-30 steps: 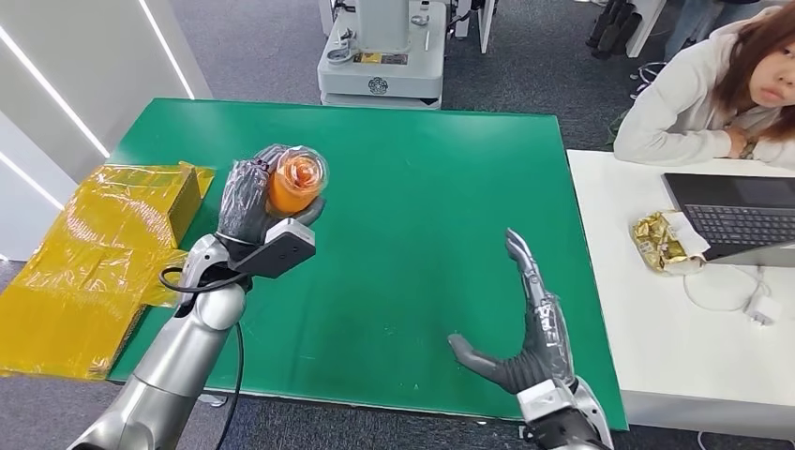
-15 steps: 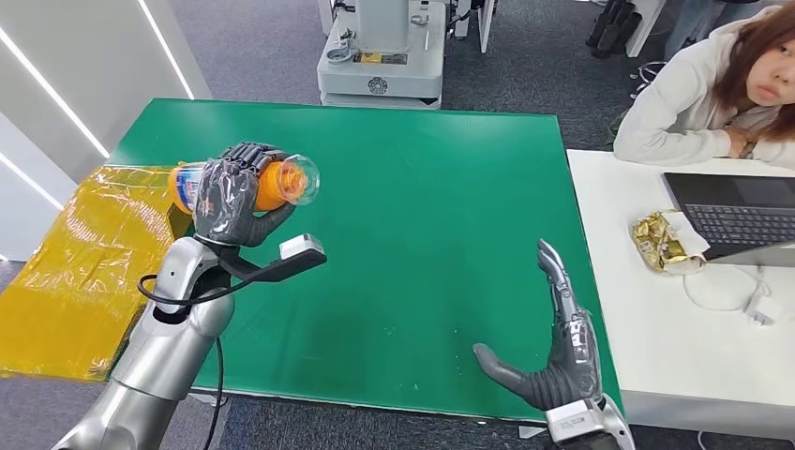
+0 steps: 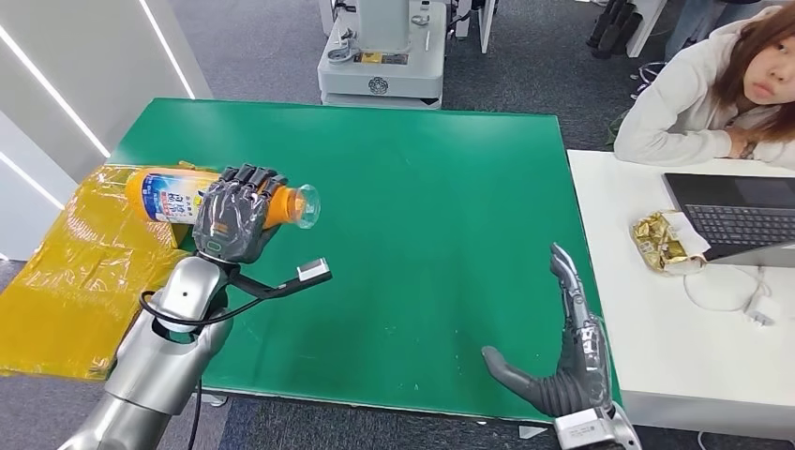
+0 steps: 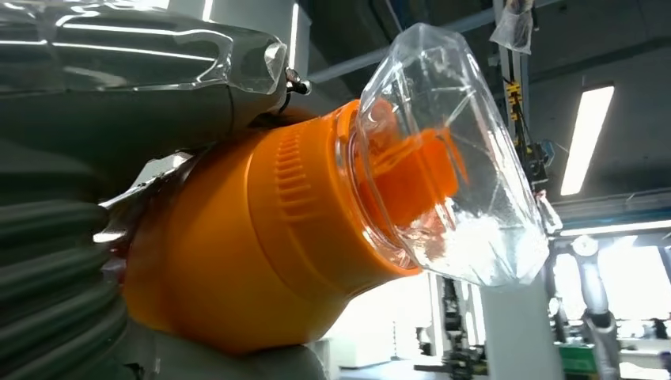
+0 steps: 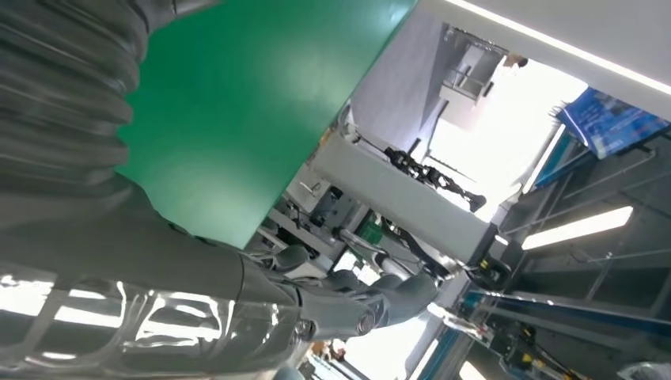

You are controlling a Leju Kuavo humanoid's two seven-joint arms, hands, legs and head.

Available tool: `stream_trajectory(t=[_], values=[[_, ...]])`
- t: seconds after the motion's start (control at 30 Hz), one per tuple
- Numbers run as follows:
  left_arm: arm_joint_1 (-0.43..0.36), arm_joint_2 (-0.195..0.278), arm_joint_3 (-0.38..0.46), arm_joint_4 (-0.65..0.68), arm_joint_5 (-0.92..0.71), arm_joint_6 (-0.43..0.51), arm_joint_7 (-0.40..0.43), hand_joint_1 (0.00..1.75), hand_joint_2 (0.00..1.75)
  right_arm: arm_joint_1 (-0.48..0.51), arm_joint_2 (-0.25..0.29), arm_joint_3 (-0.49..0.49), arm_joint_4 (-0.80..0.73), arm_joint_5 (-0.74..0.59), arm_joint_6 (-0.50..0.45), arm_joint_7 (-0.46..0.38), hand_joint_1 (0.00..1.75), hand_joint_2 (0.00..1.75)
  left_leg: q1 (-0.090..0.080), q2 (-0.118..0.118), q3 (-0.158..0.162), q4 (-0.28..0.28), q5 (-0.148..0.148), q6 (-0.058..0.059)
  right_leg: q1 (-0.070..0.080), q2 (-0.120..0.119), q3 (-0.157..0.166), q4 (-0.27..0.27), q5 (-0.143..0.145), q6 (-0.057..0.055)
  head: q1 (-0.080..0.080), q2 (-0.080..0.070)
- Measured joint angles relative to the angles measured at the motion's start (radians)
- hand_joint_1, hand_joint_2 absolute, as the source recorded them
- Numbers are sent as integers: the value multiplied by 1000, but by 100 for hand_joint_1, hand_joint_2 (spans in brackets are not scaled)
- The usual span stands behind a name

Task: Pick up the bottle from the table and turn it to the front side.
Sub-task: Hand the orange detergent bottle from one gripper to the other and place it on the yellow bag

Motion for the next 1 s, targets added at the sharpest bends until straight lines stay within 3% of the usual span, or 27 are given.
stream_trajectory(t=[0.23, 0.63, 1.0], values=[[12, 20, -21, 51, -45, -67, 141, 175, 175, 33, 11, -28, -24, 25, 6, 5, 0, 175, 0, 0, 0, 0, 0, 0, 0, 1, 0, 0, 0, 0, 0, 0], [17, 37, -28, 254, -45, -94, 233, 175, 175, 88, 50, -89, -77, 59, 48, 16, 0, 175, 0, 1, 0, 0, 0, 0, 0, 1, -1, 0, 0, 0, 0, 0], [-38, 50, -43, 426, -45, -98, 293, 175, 175, 83, 69, -96, -76, 74, 60, 23, 0, 175, 0, 1, 0, 0, 0, 0, 0, 1, 0, 0, 0, 0, 0, 0]])
